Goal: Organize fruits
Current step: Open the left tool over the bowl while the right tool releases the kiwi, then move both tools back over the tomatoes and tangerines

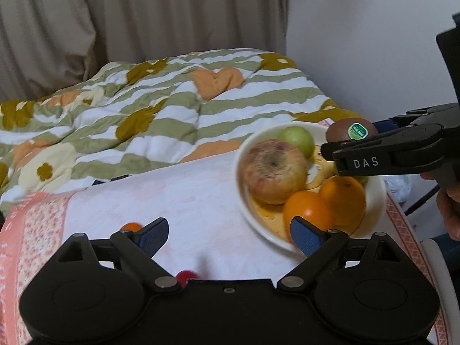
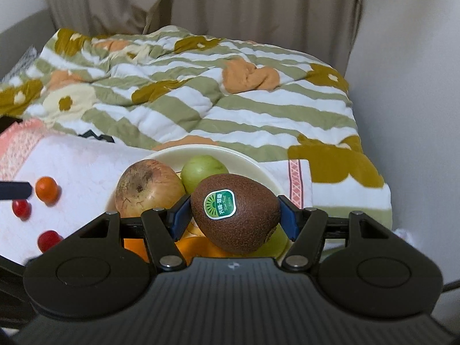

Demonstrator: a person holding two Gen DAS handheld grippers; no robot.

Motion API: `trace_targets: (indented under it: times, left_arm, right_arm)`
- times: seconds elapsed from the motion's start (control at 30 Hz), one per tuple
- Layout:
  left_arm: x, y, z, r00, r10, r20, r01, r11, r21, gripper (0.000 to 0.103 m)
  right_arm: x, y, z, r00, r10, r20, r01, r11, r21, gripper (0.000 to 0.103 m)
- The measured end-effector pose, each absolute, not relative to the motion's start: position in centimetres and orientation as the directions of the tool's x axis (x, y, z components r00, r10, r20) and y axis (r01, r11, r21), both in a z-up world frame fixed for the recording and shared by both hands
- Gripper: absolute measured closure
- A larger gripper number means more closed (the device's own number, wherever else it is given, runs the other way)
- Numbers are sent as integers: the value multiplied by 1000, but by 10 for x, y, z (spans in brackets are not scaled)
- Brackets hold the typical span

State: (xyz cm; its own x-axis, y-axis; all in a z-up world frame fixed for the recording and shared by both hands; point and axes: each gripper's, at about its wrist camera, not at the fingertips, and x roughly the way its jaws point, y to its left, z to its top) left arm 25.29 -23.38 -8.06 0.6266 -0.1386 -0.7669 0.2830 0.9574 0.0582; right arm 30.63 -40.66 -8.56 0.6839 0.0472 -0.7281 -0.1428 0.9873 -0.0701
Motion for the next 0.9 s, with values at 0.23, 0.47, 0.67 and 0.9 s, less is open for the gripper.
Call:
trace_targets:
  times: [0.23, 0.47, 0.67, 0.9]
  left_arm:
    - [243, -219, -77, 637, -122, -761, 241, 970, 46, 9]
    - [225, -217, -70, 649, -126, -750, 232, 972, 37, 9]
    - [207, -216, -60, 668, -132, -732, 226, 974, 31, 9]
    - [178, -206, -41, 712, -132, -690, 206, 978, 26, 9]
  right_arm:
    - [303, -397, -90, 695, 43, -718, -187, 975, -123, 16]
    - [283, -395, -83, 716, 30, -697, -187, 971, -151, 1]
    - [263, -398, -70, 731, 33, -682, -167, 977, -130, 1]
    - [229, -400, -45, 749, 57, -660, -159, 983, -96, 1]
